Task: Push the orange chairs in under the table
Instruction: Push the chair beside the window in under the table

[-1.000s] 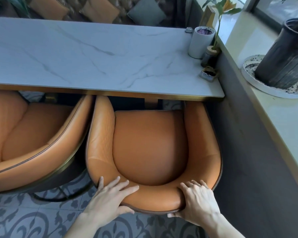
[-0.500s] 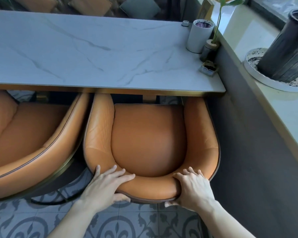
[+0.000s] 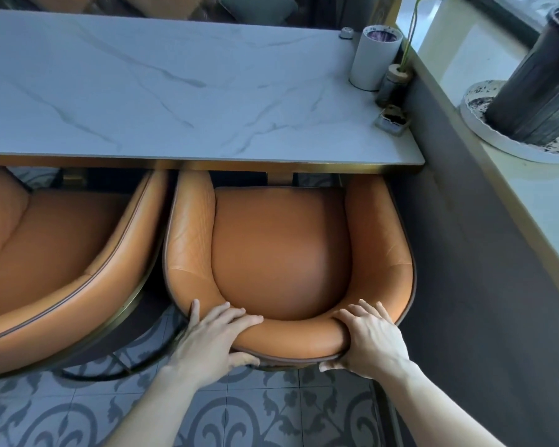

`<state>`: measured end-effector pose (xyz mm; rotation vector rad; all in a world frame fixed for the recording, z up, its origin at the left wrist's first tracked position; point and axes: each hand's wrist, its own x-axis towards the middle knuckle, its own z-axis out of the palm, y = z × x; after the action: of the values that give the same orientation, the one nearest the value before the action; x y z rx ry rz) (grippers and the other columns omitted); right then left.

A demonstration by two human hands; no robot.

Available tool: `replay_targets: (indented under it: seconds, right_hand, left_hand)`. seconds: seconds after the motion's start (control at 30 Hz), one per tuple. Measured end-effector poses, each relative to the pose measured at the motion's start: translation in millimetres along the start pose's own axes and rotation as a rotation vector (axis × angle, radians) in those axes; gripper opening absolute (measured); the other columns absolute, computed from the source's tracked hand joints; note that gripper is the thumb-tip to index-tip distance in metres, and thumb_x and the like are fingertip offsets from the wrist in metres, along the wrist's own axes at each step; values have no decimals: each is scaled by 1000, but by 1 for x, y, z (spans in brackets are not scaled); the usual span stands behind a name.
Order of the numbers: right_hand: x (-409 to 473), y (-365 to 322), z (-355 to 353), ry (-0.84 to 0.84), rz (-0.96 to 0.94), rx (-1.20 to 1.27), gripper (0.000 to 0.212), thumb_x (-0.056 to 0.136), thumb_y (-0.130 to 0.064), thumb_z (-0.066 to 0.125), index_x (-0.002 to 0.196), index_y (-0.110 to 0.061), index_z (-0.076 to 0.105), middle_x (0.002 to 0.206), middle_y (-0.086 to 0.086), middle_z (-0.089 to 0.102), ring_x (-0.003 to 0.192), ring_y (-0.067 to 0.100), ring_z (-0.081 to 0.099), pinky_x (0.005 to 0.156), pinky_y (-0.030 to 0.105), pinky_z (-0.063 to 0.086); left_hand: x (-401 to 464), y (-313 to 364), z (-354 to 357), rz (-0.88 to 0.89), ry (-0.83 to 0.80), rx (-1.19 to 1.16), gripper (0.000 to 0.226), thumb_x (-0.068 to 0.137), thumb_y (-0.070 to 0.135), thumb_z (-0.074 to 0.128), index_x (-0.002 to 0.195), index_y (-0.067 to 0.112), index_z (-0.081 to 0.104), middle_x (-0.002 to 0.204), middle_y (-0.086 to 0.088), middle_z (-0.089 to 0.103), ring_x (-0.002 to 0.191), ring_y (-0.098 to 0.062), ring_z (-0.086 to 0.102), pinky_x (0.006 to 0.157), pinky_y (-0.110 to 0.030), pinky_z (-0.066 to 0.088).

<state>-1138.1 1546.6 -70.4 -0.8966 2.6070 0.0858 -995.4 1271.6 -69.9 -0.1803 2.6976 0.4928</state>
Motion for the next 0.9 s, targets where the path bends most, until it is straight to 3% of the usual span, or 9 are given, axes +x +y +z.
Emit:
replay_targets:
  seconds: [0.17,0.37,0.5,0.57,0.67,0.77,0.9]
  right_hand:
    - [-6,-4,2,-35,5,-14,116,54,-96,61,150,-34,39,150,-2,46,150,27,24,124,49,12]
    - [-32,-15,-17,-79,49,64,105,77,-87,54,159,-28,24,165,2,27,154,26,11,122,50,22]
    - [-54,-24,-35,-93,68,124,97,75,-91,49,151,-33,35,151,-4,41,147,21,27,113,49,36]
    - [-67,-32,-44,-122,102,144,94,74,-95,41,148,-37,38,145,-6,46,141,20,36,112,53,34]
    - [-89,-47,-61,-162,156,154,100,74,-97,30,154,-37,31,154,0,41,146,23,32,116,63,24]
    - [-112,-60,-77,-178,175,165,103,72,-98,30,156,-38,26,159,2,35,149,24,26,117,66,21]
    - [-139,-80,-97,-146,190,178,124,52,-106,15,156,-39,25,160,0,34,150,23,25,116,66,21]
  left_hand:
    - [-3,9,-3,-50,-54,-1,74,83,73,51,146,52,19,159,13,23,148,-15,5,116,-62,-7]
    - [-14,32,-11,-119,-75,1,83,83,74,51,151,44,15,163,4,16,149,-20,3,119,-55,4]
    - [-32,44,-23,-134,-75,4,86,78,79,50,150,41,22,161,3,23,147,-20,14,119,-49,14]
    - [-44,49,-32,-157,-49,26,88,74,83,48,148,40,27,155,5,34,142,-20,26,117,-49,18]
    - [-64,55,-47,-184,1,50,90,73,85,46,147,39,28,147,7,43,137,-20,35,116,-49,21]
    - [-87,56,-63,-173,19,37,90,73,85,45,148,41,25,149,9,40,138,-20,32,117,-50,18]
    - [-124,52,-84,-160,17,-19,94,72,85,46,150,41,21,154,10,33,142,-18,27,118,-51,15]
